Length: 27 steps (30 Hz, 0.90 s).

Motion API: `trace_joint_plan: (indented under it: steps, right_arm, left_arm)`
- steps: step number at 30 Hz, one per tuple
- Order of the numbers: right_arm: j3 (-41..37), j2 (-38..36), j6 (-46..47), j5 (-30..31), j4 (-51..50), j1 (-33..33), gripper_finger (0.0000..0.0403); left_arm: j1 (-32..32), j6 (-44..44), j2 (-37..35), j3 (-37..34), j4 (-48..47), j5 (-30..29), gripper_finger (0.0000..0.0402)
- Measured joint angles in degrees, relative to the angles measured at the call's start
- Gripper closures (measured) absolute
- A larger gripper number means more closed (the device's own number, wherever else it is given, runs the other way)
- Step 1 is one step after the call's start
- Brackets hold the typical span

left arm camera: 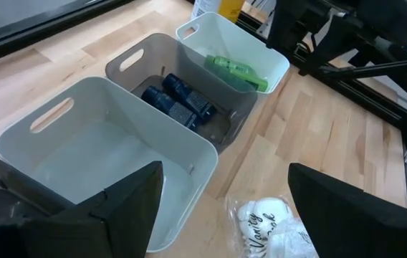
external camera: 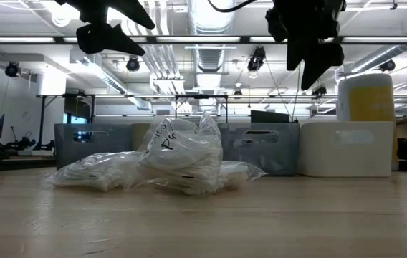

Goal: Pick & Place Travel size toiletries
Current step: Put the white cotton pack into the gray bin

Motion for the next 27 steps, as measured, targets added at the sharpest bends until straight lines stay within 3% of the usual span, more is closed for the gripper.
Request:
trace_joint_plan:
  steps: [13, 27]
  right_arm:
    - [0.02, 0.0, 3.14, 0.45, 4.47, 6.54, 0.0042]
    - [0.02, 0.0, 6.73, 1.14, 6.01, 14.45, 0.0081]
  left_arm:
    - [0.0, -0.05, 0.0, 0.0, -0.02, 0.02, 0.0096]
    - [0.0, -0.05, 0.02, 0.0, -0.03, 0.04, 0.0096]
